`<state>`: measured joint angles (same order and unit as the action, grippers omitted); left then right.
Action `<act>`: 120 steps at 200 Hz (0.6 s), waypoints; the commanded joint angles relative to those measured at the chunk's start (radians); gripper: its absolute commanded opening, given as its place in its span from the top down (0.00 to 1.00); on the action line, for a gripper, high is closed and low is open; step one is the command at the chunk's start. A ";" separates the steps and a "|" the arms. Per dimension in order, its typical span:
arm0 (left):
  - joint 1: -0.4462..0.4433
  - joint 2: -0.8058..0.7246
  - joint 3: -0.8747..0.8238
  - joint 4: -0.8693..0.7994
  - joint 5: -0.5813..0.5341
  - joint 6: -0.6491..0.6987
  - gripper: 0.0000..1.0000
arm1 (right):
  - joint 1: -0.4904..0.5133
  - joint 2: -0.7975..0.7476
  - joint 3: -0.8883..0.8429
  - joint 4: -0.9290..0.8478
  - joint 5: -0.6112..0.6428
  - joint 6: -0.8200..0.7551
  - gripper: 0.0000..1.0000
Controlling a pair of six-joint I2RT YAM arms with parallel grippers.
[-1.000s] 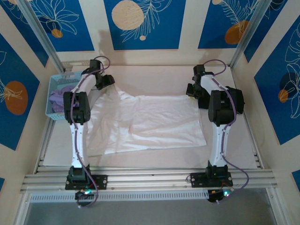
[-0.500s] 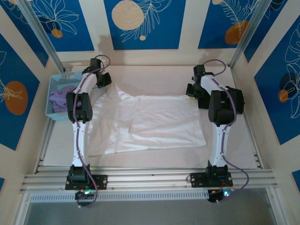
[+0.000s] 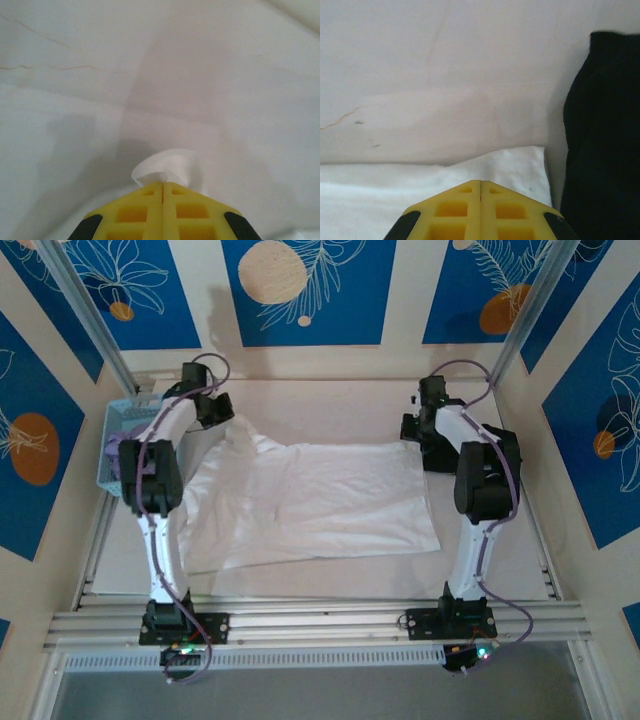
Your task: Fold the inside-out t-shirt
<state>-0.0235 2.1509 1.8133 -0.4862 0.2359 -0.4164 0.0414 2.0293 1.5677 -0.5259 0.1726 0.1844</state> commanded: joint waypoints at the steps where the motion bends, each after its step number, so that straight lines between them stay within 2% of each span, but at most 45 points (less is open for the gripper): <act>1: 0.011 -0.214 -0.164 0.155 0.019 -0.022 1.00 | -0.008 -0.096 -0.069 0.083 -0.051 -0.036 1.00; 41: 0.020 -0.487 -0.479 0.236 -0.005 -0.070 1.00 | -0.021 -0.229 -0.223 0.148 -0.046 -0.032 1.00; 62: 0.020 -0.555 -0.568 0.280 0.012 -0.084 1.00 | -0.034 -0.219 -0.216 0.148 -0.068 -0.014 1.00; 96: 0.020 -0.518 -0.552 0.271 0.007 -0.079 1.00 | -0.012 -0.067 -0.046 0.030 -0.004 0.004 0.75; 120: 0.020 -0.474 -0.519 0.263 0.013 -0.072 1.00 | -0.006 0.027 0.042 -0.038 0.036 0.000 0.64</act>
<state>-0.0132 1.6337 1.2556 -0.2459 0.2356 -0.4885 0.0238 1.9793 1.5303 -0.4644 0.1619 0.1814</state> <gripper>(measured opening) 0.044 0.319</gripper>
